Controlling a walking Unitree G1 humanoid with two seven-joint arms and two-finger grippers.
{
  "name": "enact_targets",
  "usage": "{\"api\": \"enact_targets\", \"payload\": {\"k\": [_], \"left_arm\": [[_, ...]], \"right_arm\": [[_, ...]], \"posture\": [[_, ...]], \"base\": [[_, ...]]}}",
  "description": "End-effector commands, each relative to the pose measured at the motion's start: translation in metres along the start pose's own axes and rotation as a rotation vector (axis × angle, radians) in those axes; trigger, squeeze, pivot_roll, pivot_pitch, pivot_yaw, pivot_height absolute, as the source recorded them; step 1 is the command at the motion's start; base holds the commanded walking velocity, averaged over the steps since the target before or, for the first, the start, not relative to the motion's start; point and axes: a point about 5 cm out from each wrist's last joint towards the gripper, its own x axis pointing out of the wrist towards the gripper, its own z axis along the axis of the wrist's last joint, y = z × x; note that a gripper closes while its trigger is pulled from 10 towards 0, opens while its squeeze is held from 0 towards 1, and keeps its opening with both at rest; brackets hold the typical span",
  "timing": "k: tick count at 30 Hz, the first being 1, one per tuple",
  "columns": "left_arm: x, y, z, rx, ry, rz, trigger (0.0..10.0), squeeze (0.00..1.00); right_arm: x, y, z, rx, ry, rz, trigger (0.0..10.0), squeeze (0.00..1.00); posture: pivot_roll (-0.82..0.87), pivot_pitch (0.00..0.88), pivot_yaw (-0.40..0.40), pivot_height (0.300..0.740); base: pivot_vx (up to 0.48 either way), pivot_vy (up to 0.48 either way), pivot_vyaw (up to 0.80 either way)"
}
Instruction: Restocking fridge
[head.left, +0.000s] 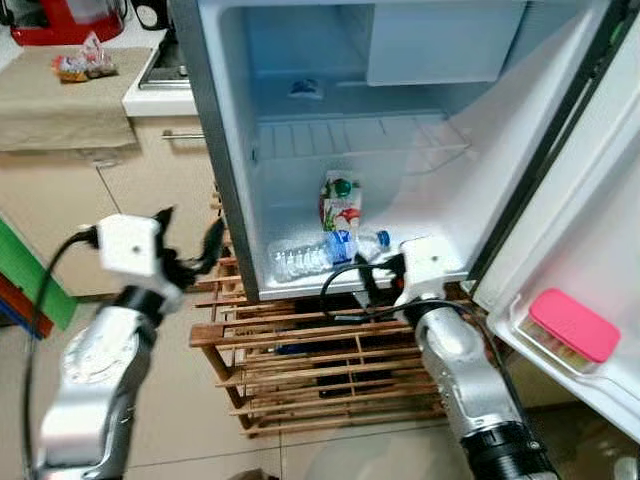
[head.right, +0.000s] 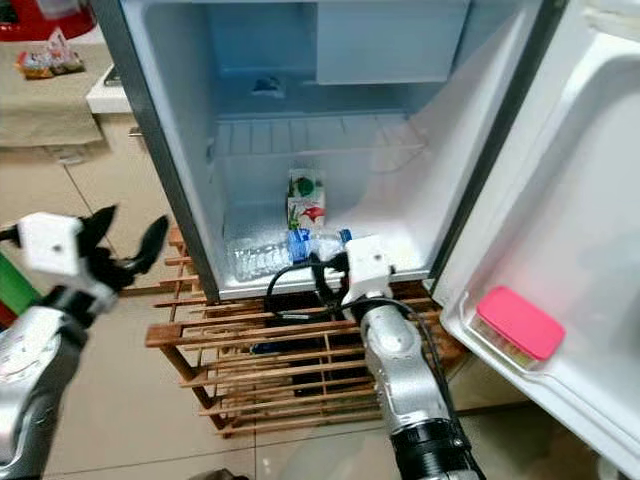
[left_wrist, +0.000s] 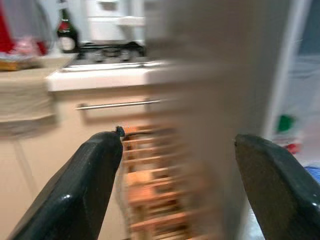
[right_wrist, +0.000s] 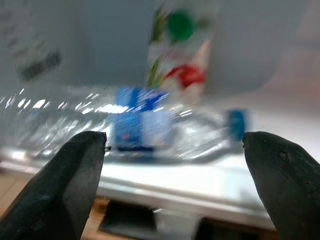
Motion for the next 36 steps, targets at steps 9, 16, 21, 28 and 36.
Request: {"api": "enact_targets", "payload": {"k": [9, 16, 21, 28, 36], "left_arm": [[-0.021, 0.006, 0.014, 0.058, 0.048, -0.044, 10.0, 0.00], [-0.027, 0.010, 0.019, 0.073, 0.074, -0.037, 10.0, 0.00], [-0.031, 0.009, 0.021, 0.072, 0.092, -0.042, 10.0, 0.00], [-0.039, 0.000, 0.022, 0.137, 0.122, -0.121, 10.0, 0.00], [-0.042, -0.007, 0.019, 0.123, 0.143, -0.137, 10.0, 0.00]], "right_arm": [[0.017, 0.046, -0.003, 0.046, 0.039, 0.103, 10.0, 0.00], [0.026, 0.058, -0.008, 0.047, 0.069, 0.140, 10.0, 0.00], [0.040, 0.056, 0.000, 0.038, 0.057, 0.123, 10.0, 0.00], [0.056, 0.056, 0.018, 0.016, 0.017, 0.102, 10.0, 0.00], [0.067, 0.057, 0.030, 0.005, 0.015, 0.095, 10.0, 0.00]], "posture": [[0.24, 0.109, 0.016, 0.740], [0.26, 0.135, 0.016, 0.740], [0.28, 0.159, 0.025, 0.740], [0.31, 0.181, 0.025, 0.740], [0.31, 0.193, 0.017, 0.740]], "base": [[0.000, 0.000, 0.00], [0.000, 0.000, 0.00], [0.000, 0.000, 0.00], [0.000, 0.000, 0.00], [0.000, 0.000, 0.00]]}}
